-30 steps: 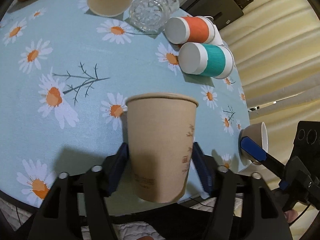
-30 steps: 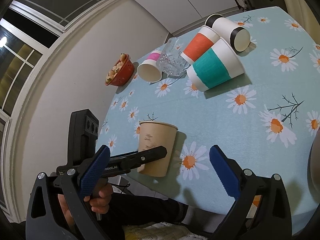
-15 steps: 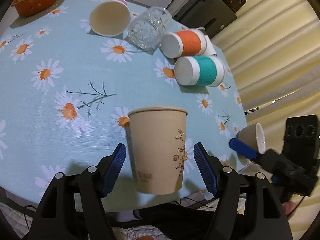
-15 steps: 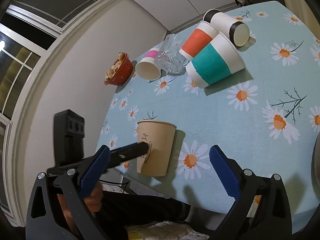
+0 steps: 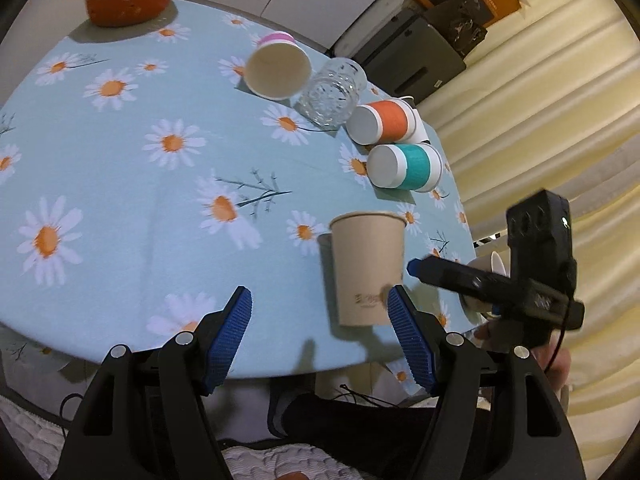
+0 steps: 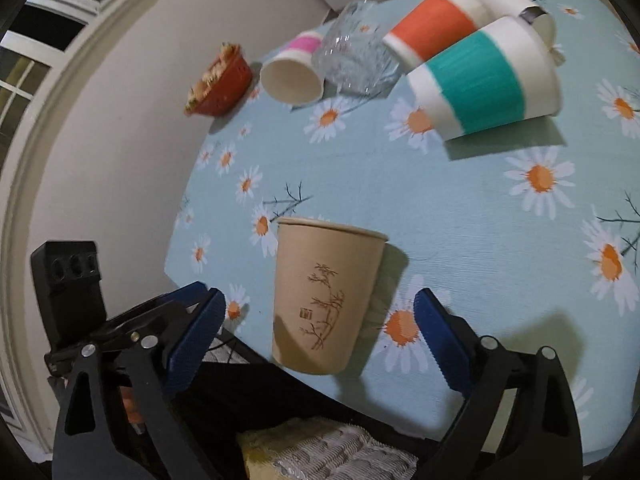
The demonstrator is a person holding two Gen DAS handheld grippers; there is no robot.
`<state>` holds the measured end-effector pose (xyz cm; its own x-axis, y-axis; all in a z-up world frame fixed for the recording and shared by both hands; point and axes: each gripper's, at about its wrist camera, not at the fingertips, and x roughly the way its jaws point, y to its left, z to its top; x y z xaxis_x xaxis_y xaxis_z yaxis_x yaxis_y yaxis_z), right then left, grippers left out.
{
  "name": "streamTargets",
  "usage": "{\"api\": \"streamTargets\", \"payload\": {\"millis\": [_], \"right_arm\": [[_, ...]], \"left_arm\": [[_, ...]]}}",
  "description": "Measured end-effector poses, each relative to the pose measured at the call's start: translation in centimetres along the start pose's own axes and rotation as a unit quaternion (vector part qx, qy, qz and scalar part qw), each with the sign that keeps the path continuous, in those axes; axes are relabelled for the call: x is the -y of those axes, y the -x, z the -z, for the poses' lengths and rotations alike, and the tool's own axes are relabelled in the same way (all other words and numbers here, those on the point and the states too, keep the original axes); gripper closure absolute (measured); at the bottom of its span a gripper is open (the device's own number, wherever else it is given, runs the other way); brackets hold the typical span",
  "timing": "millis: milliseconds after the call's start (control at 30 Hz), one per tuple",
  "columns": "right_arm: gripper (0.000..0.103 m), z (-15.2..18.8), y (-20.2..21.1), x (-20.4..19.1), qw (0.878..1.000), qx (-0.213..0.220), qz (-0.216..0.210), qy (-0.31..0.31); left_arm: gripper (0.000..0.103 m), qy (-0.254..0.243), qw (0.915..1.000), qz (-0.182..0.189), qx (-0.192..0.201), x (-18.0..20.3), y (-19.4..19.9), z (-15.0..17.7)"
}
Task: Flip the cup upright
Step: 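Lift the tan kraft cup with the right tool and rotate it upright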
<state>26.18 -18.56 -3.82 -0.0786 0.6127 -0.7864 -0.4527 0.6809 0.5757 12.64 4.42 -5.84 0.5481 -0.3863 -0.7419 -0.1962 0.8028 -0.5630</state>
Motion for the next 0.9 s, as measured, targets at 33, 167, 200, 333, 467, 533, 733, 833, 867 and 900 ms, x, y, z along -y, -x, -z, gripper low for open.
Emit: {"api": "streamTargets", "payload": {"millis": [33, 167, 200, 333, 467, 533, 733, 833, 867, 900], "right_arm": [[0.014, -0.1, -0.5, -0.2, 1.000, -0.007, 0.011, 0.000], [0.020, -0.4, -1.8, -0.4, 0.999, -0.024, 0.027, -0.006], [0.023, -0.5, -2.0, -0.5, 0.999, -0.026, 0.030, -0.009], [0.028, -0.7, -2.6, -0.6, 0.999, -0.033, 0.036, -0.020], [0.037, -0.9, -2.9, -0.7, 0.998, -0.041, 0.042, -0.026], [0.039, -1.0, -3.0, -0.9, 0.998, -0.042, 0.043, -0.029], [0.043, -1.0, -3.3, -1.5, 0.997, -0.044, 0.053, -0.031], [0.044, -0.7, -3.0, -2.1, 0.997, -0.034, 0.059, -0.026], [0.044, -0.6, -2.8, -2.3, 0.997, -0.029, 0.061, -0.023], [0.044, -0.4, -2.3, -2.5, 0.998, -0.021, 0.063, -0.019]], "left_arm": [[0.034, 0.002, 1.0000, 0.002, 0.000, -0.2, 0.0, 0.3], [0.034, 0.010, 0.9998, 0.018, -0.004, -1.3, -0.3, 1.4], [0.034, 0.009, 0.9998, 0.020, -0.003, -1.3, -0.3, 1.6], [0.034, 0.003, 0.9995, 0.032, -0.003, -1.3, -0.3, 2.0], [0.034, 0.011, 0.9988, 0.047, -0.001, -2.0, -0.1, 1.8], [0.034, 0.016, 0.9986, 0.050, 0.000, -2.5, 0.0, 1.9], [0.034, 0.029, 0.9974, 0.066, -0.004, -3.5, 0.1, 2.1], [0.034, 0.030, 0.9970, 0.072, -0.002, -3.6, 0.2, 2.2], [0.034, 0.031, 0.9968, 0.073, -0.001, -3.7, 0.2, 2.2], [0.034, 0.029, 0.9969, 0.073, 0.002, -3.7, 0.3, 2.3]]}}
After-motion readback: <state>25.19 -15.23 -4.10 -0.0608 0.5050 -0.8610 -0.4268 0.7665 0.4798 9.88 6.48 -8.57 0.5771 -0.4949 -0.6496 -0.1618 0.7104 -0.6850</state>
